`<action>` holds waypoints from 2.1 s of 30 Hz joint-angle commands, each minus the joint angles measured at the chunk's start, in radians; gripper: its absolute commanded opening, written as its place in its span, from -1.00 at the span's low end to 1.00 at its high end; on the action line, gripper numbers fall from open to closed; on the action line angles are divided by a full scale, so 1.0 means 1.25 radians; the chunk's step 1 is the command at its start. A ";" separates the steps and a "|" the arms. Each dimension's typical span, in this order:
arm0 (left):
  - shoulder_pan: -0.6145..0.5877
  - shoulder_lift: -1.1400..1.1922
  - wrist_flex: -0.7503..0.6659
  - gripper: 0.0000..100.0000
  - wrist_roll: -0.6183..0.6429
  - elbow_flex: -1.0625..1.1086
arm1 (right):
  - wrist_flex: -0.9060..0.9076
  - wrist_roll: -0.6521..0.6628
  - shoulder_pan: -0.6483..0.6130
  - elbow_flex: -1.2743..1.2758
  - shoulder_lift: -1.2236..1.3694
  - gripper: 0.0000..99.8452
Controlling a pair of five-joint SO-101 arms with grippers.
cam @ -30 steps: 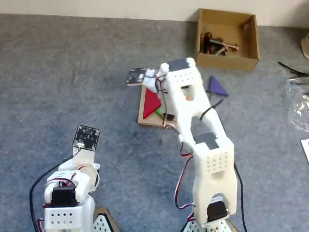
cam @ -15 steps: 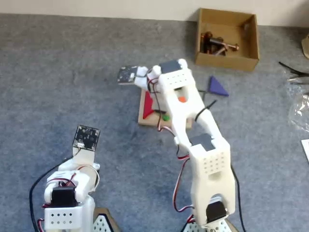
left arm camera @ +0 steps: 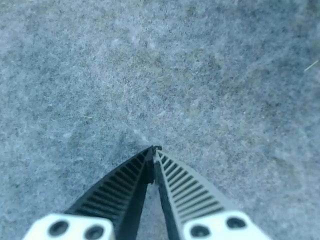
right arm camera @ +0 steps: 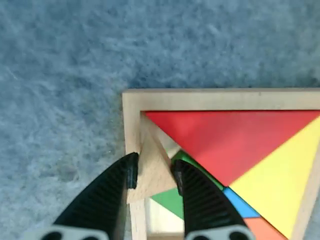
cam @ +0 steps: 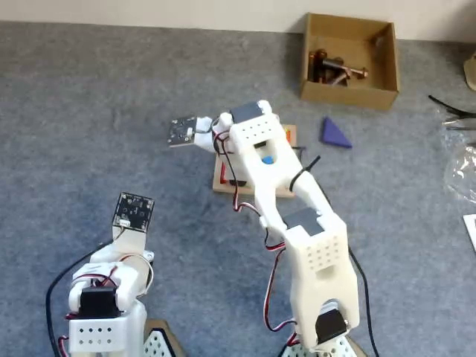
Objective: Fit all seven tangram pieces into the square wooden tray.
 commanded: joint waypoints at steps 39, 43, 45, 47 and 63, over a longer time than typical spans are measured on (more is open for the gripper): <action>-0.010 -0.003 0.004 -0.99 0.007 0.017 | 0.003 0.007 -0.037 0.009 -0.061 -0.64; -0.010 -0.003 0.004 -0.99 0.007 0.017 | 0.003 0.007 -0.035 0.009 -0.061 -0.64; -0.010 -0.003 0.004 -0.99 0.007 0.017 | 0.003 0.007 -0.034 0.009 -0.061 -0.64; -0.010 -0.003 0.004 -0.99 0.007 0.017 | 0.003 0.007 -0.034 0.009 -0.061 -0.64; -0.010 -0.003 0.004 -0.99 0.007 0.017 | -0.040 0.006 -0.013 0.003 -0.001 -0.64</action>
